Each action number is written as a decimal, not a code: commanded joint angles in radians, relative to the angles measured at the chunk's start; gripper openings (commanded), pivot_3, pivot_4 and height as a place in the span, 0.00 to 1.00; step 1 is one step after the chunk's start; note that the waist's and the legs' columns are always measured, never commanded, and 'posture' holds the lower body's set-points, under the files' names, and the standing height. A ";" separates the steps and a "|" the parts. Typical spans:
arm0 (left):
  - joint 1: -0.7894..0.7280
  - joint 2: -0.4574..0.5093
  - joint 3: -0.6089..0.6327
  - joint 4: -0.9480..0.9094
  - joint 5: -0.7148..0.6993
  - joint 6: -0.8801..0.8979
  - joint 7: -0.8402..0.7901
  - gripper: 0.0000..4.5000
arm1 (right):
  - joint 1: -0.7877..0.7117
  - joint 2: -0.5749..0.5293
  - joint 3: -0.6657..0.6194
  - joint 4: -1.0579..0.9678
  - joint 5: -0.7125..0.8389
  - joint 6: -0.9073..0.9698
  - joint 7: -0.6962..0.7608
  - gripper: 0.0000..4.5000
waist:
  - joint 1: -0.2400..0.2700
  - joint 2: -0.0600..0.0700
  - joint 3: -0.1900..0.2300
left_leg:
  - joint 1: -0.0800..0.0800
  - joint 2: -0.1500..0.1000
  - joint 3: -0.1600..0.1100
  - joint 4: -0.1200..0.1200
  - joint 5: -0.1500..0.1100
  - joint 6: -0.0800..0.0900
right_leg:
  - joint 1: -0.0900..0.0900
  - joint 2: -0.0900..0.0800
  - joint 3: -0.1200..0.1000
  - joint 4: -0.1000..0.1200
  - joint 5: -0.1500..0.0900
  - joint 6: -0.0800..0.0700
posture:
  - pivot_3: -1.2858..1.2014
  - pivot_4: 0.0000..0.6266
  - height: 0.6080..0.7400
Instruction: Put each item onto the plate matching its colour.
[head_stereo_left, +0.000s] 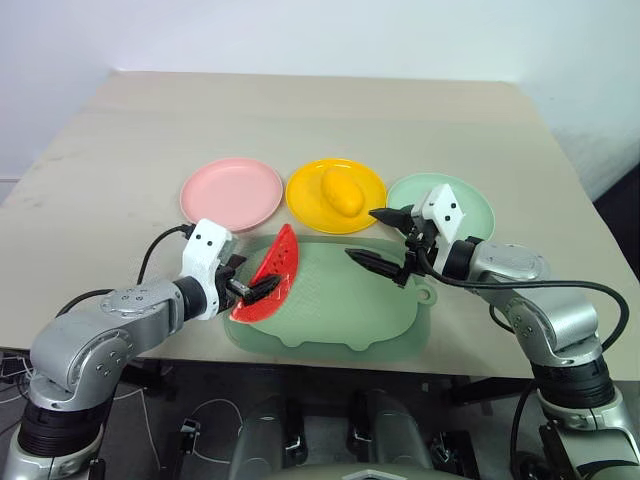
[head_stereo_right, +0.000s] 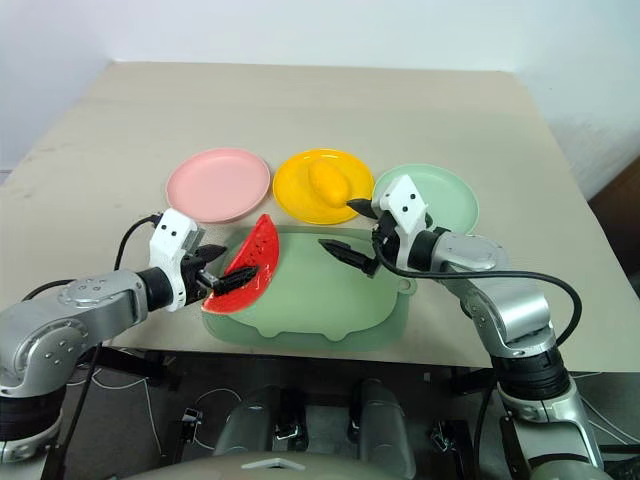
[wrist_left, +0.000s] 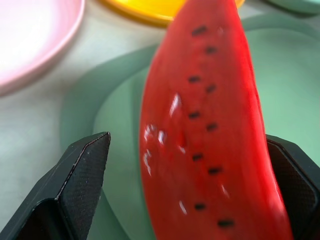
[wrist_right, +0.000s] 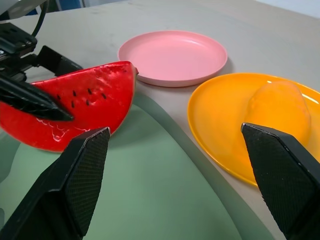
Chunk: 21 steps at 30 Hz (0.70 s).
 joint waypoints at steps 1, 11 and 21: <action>-0.007 -0.003 -0.022 -0.014 0.005 0.003 -0.019 1.00 | -0.005 0.001 -0.018 0.006 -0.018 -0.037 -0.004 0.99 | 0.000 0.000 0.000 | 0.000 0.000 0.000 0.000 0.000 0.000 | 0.000 0.000 0.000 0.000 0.000 0.000 | 0.52 0.24 0.67; -0.007 0.020 -0.034 0.008 0.058 -0.029 -0.080 0.70 | 0.009 0.007 -0.022 0.011 -0.032 -0.054 -0.013 1.00 | 0.000 0.000 0.000 | 0.000 0.000 0.000 0.000 0.000 0.000 | 0.000 0.000 0.000 0.000 0.000 -0.001 | 0.52 0.24 0.67; -0.144 0.043 0.101 0.100 0.071 -0.067 -0.099 0.70 | -0.001 0.006 -0.027 0.017 -0.033 -0.055 -0.014 1.00 | 0.002 0.000 0.000 | -0.001 0.000 0.000 -0.001 0.000 0.000 | -0.001 0.000 0.000 -0.001 -0.001 -0.002 | 0.52 0.24 0.67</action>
